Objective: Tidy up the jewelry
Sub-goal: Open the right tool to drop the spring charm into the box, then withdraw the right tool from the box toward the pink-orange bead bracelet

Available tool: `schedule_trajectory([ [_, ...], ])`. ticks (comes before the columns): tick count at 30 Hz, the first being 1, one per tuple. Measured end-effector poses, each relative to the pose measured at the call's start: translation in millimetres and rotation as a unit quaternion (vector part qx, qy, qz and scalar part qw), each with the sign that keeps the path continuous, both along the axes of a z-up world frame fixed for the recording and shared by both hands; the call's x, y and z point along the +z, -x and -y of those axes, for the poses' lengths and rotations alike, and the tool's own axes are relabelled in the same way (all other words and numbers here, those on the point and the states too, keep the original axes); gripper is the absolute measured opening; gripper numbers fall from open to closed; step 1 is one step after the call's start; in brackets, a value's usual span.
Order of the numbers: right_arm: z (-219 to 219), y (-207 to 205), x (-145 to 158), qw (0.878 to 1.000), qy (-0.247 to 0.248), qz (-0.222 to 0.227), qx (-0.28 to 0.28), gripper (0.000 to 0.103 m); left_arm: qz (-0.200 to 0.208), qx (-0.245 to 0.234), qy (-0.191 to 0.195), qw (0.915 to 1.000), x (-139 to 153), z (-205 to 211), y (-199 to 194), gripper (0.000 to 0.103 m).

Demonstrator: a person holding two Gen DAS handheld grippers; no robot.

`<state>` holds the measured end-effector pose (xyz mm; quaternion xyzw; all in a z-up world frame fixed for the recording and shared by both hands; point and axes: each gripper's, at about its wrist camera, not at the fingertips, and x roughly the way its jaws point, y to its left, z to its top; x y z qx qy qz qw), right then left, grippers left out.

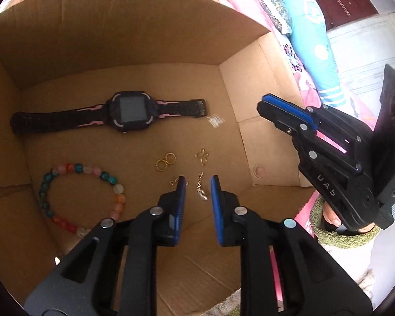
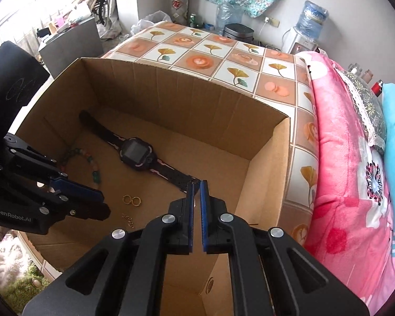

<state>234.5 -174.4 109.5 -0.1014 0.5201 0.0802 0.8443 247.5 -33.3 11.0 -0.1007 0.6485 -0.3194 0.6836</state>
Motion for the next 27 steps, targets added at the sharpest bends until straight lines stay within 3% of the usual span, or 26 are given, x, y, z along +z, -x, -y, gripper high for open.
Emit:
schedule_trajectory([
  [8,19,5,12,0.999,-0.019,0.027,-0.027,0.006,0.036,0.02,0.005,0.9991,18,-20,4,0.034],
  [12,29,17,31,0.996,-0.06,0.061,-0.037,0.006,0.061,0.036,0.013,0.9974,31,-38,10,0.039],
  [15,37,31,48,0.989,-0.108,0.09,-0.039,0.01,0.103,0.05,0.015,0.9934,49,-54,22,0.042],
  [19,49,65,77,0.973,-0.175,0.141,-0.043,0.029,0.193,0.058,0.027,0.979,85,-77,53,0.06],
  [22,56,105,97,0.96,-0.204,0.189,-0.04,0.042,0.269,0.06,0.037,0.9604,110,-109,98,0.072],
  [25,64,152,106,0.949,-0.208,0.234,-0.046,0.052,0.312,0.077,0.036,0.9462,117,-145,138,0.082],
  [27,68,178,101,0.947,-0.204,0.239,-0.062,0.056,0.322,0.095,0.02,0.9417,109,-162,160,0.084],
])
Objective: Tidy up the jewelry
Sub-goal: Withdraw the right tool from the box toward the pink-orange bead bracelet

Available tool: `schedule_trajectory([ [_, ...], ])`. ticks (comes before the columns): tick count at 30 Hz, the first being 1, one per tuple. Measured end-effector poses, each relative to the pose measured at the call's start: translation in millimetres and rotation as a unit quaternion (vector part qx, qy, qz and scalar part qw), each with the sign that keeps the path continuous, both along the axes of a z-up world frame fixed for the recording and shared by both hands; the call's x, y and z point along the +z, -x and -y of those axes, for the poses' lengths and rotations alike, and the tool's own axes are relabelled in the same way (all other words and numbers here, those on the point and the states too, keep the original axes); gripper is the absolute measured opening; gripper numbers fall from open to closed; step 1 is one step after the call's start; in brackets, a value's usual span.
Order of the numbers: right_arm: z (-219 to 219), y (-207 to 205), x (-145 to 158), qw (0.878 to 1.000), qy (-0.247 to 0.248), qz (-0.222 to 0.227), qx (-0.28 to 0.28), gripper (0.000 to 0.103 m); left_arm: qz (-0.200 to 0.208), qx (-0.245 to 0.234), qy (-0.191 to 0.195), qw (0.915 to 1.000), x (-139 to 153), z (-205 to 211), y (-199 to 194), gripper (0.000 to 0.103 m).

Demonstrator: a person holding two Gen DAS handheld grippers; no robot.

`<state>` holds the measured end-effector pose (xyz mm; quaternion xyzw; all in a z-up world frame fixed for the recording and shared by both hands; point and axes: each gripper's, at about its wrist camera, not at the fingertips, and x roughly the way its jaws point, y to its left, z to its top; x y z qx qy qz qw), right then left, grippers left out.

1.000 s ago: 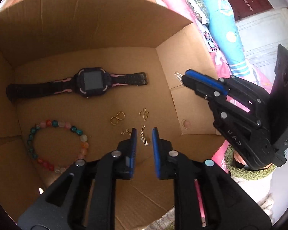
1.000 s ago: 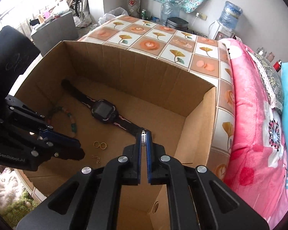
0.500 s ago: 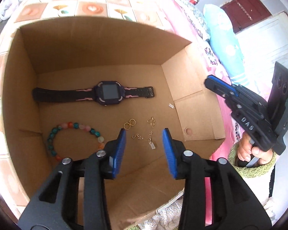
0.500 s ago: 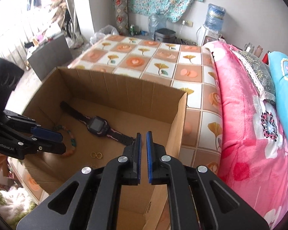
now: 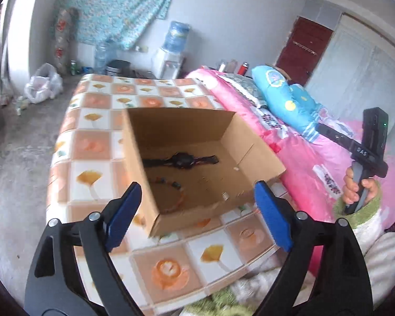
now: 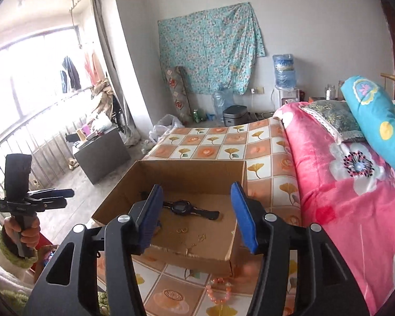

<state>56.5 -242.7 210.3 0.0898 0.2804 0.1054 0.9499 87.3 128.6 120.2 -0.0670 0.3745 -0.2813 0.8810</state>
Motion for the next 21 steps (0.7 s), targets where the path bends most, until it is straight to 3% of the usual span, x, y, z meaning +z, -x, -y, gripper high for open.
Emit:
schedule_trajectory([
  [4,-1,26,-38,0.997,0.023,-0.056,-0.045,0.058,-0.029,0.057,-0.073,0.9953,-32,-11,30,0.085],
  [9,-14,18,-113,0.983,0.07,-0.149,-0.077,0.057,-0.083,0.05,-0.126,0.9873,-83,12,38,0.085],
  [12,-22,-3,-153,0.97,0.116,-0.195,-0.081,0.043,-0.09,0.022,-0.157,0.9833,-107,36,39,0.085],
  [14,-22,-12,-167,0.965,0.132,-0.212,-0.084,0.039,-0.099,0.016,-0.17,0.9804,-118,50,37,0.085],
  [21,-20,-30,-185,0.96,0.116,-0.244,-0.069,0.014,-0.106,0.028,-0.183,0.977,-134,67,29,0.085],
])
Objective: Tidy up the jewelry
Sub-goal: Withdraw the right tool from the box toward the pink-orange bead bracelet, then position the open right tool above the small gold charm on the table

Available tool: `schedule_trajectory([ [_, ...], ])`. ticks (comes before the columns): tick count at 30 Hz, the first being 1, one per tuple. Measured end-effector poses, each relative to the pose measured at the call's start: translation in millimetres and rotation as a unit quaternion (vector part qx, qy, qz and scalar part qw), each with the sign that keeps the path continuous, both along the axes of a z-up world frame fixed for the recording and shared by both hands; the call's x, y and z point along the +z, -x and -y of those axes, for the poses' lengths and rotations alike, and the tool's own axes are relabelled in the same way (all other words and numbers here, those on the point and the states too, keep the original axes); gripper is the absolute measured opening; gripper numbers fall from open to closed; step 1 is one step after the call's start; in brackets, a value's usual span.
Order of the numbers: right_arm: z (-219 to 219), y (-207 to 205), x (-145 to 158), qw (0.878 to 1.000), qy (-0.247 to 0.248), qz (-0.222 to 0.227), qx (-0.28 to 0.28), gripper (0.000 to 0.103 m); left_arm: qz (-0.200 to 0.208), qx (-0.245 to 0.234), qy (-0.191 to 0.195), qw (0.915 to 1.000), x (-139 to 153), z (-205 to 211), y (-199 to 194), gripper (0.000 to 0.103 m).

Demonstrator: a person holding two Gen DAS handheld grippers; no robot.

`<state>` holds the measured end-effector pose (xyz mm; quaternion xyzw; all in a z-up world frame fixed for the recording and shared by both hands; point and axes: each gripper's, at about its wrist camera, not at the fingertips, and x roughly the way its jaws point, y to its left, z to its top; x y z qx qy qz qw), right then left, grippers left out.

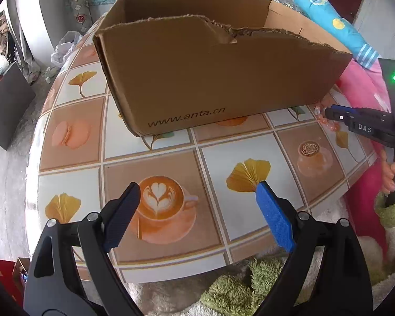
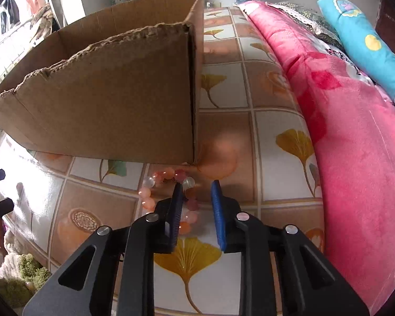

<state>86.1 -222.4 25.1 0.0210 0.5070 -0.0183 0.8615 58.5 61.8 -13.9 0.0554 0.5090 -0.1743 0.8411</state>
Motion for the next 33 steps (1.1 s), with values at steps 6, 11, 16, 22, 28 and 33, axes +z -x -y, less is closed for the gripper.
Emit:
schedule_trajectory([
  [6,-17,8,1,0.999,-0.026,-0.009,0.03,0.01,0.0,0.018,0.002,0.9998,-9,0,-4,0.085],
  [11,-15,16,13,0.998,-0.058,0.018,0.019,0.01,0.01,0.024,0.0,0.9997,-14,3,0,0.085],
  [16,-24,17,31,0.992,-0.108,0.051,0.048,0.01,0.026,0.029,-0.011,0.9992,-17,9,7,0.086],
  [22,-53,5,37,0.981,-0.146,0.073,0.105,0.01,0.027,0.056,-0.001,0.998,-14,3,13,0.086],
  [28,-59,-5,24,0.968,-0.218,0.066,0.103,0.01,0.024,0.062,-0.014,0.9977,-15,-1,13,0.086],
  [33,-39,13,-5,0.976,-0.212,0.02,0.049,0.015,0.024,0.062,-0.023,0.9975,-15,-2,10,0.086],
])
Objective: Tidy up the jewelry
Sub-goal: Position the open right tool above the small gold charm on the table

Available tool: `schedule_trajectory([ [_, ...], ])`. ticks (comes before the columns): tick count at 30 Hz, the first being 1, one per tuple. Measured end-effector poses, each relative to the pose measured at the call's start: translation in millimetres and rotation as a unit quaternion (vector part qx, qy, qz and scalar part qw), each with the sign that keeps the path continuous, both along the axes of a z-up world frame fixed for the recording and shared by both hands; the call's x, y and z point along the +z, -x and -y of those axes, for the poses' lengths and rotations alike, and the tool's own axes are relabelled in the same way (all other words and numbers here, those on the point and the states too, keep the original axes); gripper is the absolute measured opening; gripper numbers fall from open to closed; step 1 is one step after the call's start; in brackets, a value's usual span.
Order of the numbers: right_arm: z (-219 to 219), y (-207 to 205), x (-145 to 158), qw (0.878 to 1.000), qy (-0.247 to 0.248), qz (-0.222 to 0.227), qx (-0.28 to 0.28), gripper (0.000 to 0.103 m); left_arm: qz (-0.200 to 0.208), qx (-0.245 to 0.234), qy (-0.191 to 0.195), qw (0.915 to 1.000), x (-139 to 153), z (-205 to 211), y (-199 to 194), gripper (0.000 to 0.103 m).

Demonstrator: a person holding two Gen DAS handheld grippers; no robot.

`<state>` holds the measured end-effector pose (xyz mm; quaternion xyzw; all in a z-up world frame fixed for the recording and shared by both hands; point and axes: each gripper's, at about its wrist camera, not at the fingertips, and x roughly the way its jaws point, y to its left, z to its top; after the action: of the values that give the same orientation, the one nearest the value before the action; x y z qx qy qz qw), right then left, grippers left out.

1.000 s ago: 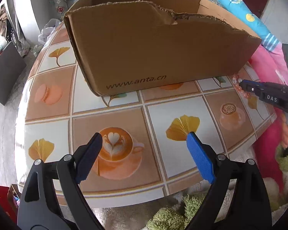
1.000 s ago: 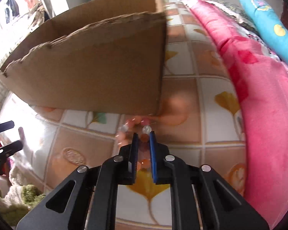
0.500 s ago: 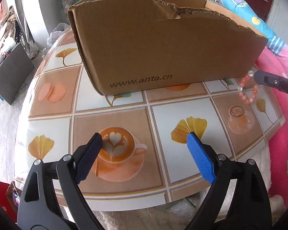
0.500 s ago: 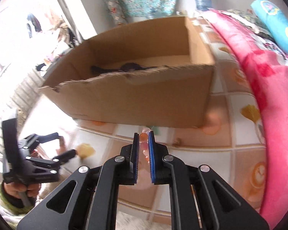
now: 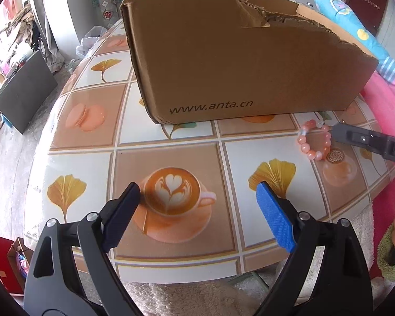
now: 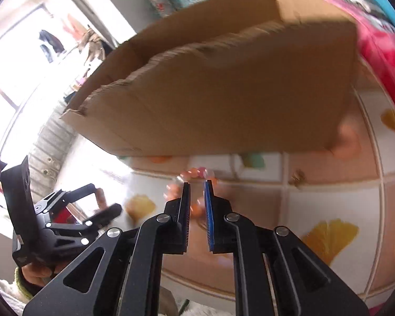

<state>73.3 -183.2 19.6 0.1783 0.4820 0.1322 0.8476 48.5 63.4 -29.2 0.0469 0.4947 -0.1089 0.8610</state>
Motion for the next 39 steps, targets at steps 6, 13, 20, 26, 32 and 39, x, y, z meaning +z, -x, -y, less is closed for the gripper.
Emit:
schedule_trajectory([
  [6,32,33,9,0.99,0.123,0.01,-0.067,0.05,0.0,-0.001,-0.017,0.9998,-5,6,-2,0.091],
  [13,31,35,0,0.969,0.232,0.003,-0.083,0.083,-0.006,0.01,-0.021,0.9997,-5,14,0,0.094],
  [20,20,35,-11,0.964,0.257,0.008,-0.067,0.096,-0.012,0.026,-0.022,0.9994,-5,14,0,0.095],
  [26,25,28,-13,0.967,0.246,0.003,-0.06,0.096,-0.015,0.034,-0.022,0.9991,-5,16,-4,0.095],
  [32,26,29,-14,0.97,0.239,-0.003,-0.053,0.096,-0.016,0.038,-0.022,0.9989,-4,17,-5,0.095],
  [39,28,28,-14,0.972,0.23,-0.007,-0.047,0.097,-0.016,0.042,-0.021,0.9988,-3,14,-5,0.095],
])
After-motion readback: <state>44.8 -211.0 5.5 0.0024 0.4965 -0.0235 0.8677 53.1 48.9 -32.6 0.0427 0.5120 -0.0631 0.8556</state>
